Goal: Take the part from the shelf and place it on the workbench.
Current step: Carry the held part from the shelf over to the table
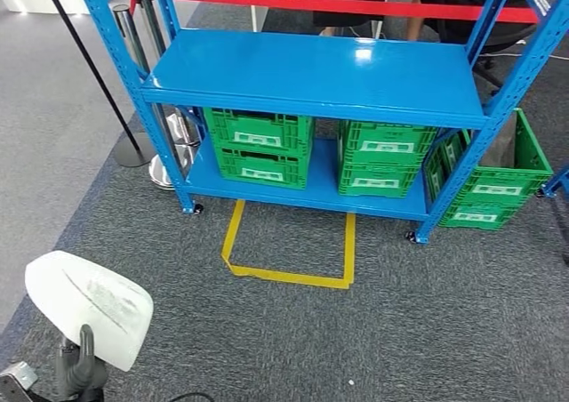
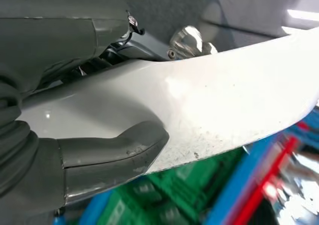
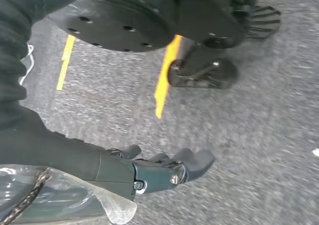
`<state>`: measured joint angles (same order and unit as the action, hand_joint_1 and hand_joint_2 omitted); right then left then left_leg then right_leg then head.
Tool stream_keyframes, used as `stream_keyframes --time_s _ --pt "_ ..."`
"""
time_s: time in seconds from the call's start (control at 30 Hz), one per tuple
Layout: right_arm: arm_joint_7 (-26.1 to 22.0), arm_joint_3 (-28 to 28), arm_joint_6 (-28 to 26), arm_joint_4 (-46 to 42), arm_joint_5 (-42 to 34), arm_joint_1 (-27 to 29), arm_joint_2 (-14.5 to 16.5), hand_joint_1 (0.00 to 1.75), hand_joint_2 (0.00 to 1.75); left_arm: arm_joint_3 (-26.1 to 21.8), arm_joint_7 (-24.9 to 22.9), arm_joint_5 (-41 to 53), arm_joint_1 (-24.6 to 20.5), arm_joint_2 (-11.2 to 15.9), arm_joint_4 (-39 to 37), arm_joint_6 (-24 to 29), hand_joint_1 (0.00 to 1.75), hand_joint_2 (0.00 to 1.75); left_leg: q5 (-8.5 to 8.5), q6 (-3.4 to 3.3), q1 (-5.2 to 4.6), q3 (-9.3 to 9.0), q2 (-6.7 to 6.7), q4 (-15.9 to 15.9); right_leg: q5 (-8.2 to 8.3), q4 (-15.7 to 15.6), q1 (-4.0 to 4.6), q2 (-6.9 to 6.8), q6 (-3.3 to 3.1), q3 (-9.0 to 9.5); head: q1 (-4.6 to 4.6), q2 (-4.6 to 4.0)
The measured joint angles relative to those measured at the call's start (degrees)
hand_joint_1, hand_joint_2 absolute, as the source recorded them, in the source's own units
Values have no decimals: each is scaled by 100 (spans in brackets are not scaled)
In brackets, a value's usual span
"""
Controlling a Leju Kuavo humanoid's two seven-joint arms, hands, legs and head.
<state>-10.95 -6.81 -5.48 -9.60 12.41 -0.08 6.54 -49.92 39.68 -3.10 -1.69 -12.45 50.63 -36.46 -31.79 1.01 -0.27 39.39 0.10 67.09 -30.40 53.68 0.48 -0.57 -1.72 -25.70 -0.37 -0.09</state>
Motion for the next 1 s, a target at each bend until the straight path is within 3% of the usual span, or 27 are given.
stream_keyframes --time_s 0.03,0.07,0.1,0.17,0.23,0.27,0.3,0.37,0.4,0.43,0.5,0.53,0.57,0.6,0.63,0.7,0.73,0.9,0.97,1.0 --pt "-1 -1 -20 0 16 2 0 0 175 84 0 -19 31 -60 195 -155 175 175 -166 28 17 37 0 368 68 32 -1 -11 8 -99 -3 0" --pt "9 -1 -53 0 35 -4 5 0 175 178 -1 -51 60 -124 385 -286 175 175 -182 49 34 20 0 628 133 78 -5 -24 18 -214 -3 0" --pt "27 -1 -91 0 58 -15 13 0 175 279 -1 -95 94 -179 575 -394 175 175 -69 62 50 -68 1 715 192 135 -10 -36 29 -334 -4 0" --pt "84 -1 -150 0 103 -33 38 0 175 491 -1 -174 208 -291 979 -582 175 175 237 68 77 -516 0 295 288 262 -21 -42 62 -574 -5 0" --pt "120 -1 -171 -1 126 -40 60 0 175 718 0 -203 344 -398 1420 -735 175 175 201 28 74 -1109 -8 -551 365 370 -16 -39 117 -751 -2 0" --pt "125 -1 -174 -2 133 -45 69 0 175 810 1 -209 397 -437 1612 -783 175 175 121 -5 62 -1292 -12 -862 407 398 -14 -39 149 -802 -1 0" --pt "128 -1 -174 -2 139 -50 77 0 175 882 1 -215 437 -462 1780 -811 175 175 63 -49 41 -1364 -16 -1034 460 403 -19 -41 186 -836 2 0" --pt "134 0 -175 1 146 -45 86 0 175 966 0 -230 514 -491 2019 -829 175 175 151 -143 25 -1283 -4 -1101 530 393 -38 -31 266 -890 -1 0" --pt "139 0 -174 4 147 -38 88 0 175 1006 -1 -258 555 -499 2123 -836 175 175 226 -198 28 -1213 7 -1119 444 439 -47 -12 304 -944 1 0" --pt "148 0 -168 7 151 -32 90 0 175 1047 -1 -320 597 -506 2222 -839 175 175 307 -243 37 -1132 19 -1137 240 581 -51 9 332 -1016 11 0" --pt "207 0 -141 9 177 -42 93 0 175 1134 -1 -592 689 -510 2452 -811 175 175 461 -295 38 -947 34 -1138 -368 1178 -60 37 371 -1178 38 0" --pt "263 1 -128 9 197 -51 94 0 175 1181 -1 -799 744 -511 2573 -775 175 175 536 -298 32 -853 42 -1132 -587 1538 -62 39 384 -1224 46 0" --pt "330 4 -120 9 222 -61 94 0 175 1234 -1 -1026 806 -515 2686 -733 175 175 607 -297 26 -757 52 -1124 -661 1814 -62 39 395 -1215 47 0" --pt "393 9 -116 9 251 -68 94 0 175 1295 -3 -1251 874 -521 2788 -692 175 175 673 -292 22 -659 60 -1112 -590 1934 -62 38 400 -1133 48 0" --pt "441 16 -114 9 284 -68 94 0 175 1365 -7 -1469 945 -529 2887 -659 175 175 737 -284 21 -562 66 -1094 -420 1857 -64 38 402 -965 48 0" --pt "481 31 -108 9 343 -64 94 0 175 1488 -16 -1754 1054 -545 3037 -622 175 175 832 -263 22 -412 67 -1058 -107 1421 -69 38 398 -557 51 0" --pt "483 36 -105 9 359 -62 94 0 175 1523 -20 -1818 1079 -549 3077 -615 175 175 856 -256 23 -374 65 -1046 -37 1247 -71 38 395 -423 52 0" --pt "482 39 -103 9 367 -63 94 0 175 1539 -20 -1842 1091 -551 3095 -611 175 175 870 -251 24 -364 61 -1036 -21 1135 -73 39 394 -344 52 0" --pt "368 73 -99 9 400 -37 96 0 175 1654 -22 -1900 1165 -562 3238 -573 175 175 967 -214 8 -286 48 -1004 -150 590 -64 60 362 0 56 0" --pt "294 93 -95 10 423 -13 99 0 175 1823 -19 -1848 1252 -576 3414 -415 175 175 852 -151 10 -182 32 -834 -167 324 -66 27 288 81 47 0"
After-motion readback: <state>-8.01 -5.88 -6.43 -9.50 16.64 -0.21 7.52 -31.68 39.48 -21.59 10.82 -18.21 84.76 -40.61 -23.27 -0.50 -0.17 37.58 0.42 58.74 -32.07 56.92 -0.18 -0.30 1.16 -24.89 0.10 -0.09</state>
